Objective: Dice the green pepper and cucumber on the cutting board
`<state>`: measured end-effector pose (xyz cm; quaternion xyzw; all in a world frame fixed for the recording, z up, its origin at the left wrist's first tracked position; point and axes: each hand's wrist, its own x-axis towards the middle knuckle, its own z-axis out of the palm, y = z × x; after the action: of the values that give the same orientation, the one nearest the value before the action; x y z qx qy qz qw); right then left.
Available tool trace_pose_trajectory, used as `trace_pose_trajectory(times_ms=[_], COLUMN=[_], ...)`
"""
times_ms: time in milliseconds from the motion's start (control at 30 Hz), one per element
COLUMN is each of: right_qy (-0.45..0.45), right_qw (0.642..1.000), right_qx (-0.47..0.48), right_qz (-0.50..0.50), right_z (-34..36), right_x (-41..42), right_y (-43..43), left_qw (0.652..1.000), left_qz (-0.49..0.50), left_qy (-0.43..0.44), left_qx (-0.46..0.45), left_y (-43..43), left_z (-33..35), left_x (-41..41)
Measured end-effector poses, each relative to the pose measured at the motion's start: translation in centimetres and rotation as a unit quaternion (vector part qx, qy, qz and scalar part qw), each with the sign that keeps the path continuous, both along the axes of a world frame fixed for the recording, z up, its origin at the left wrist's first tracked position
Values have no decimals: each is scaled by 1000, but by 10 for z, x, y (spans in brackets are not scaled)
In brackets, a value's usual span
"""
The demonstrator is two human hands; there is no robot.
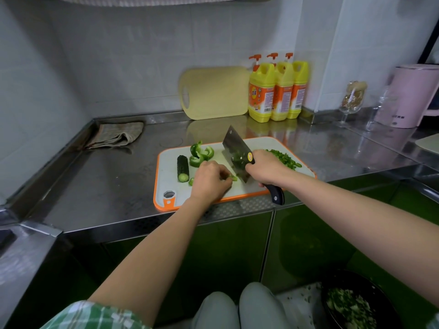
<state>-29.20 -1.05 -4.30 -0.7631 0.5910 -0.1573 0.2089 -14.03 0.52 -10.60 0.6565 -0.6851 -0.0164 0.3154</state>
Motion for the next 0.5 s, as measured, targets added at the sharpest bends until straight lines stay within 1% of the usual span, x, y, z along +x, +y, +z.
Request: trace_pose_trajectory(times_ms=[133,267,500], right_qy=[35,75,99], right_qw=[999,996,994], right_qx=[25,39,39], right_qz=[25,25,23], right_z=[12,13,8], right_x=[-4,1,12], right_y=[9,17,15], left_qw=[999,999,1000], left_qz=[37,37,26], left_qy=[-3,-5,-4], left_qx=[-4,-2,-6], left_y=[1,3,1], left_z=[-1,-1,0], left_x=[-1,-1,-1])
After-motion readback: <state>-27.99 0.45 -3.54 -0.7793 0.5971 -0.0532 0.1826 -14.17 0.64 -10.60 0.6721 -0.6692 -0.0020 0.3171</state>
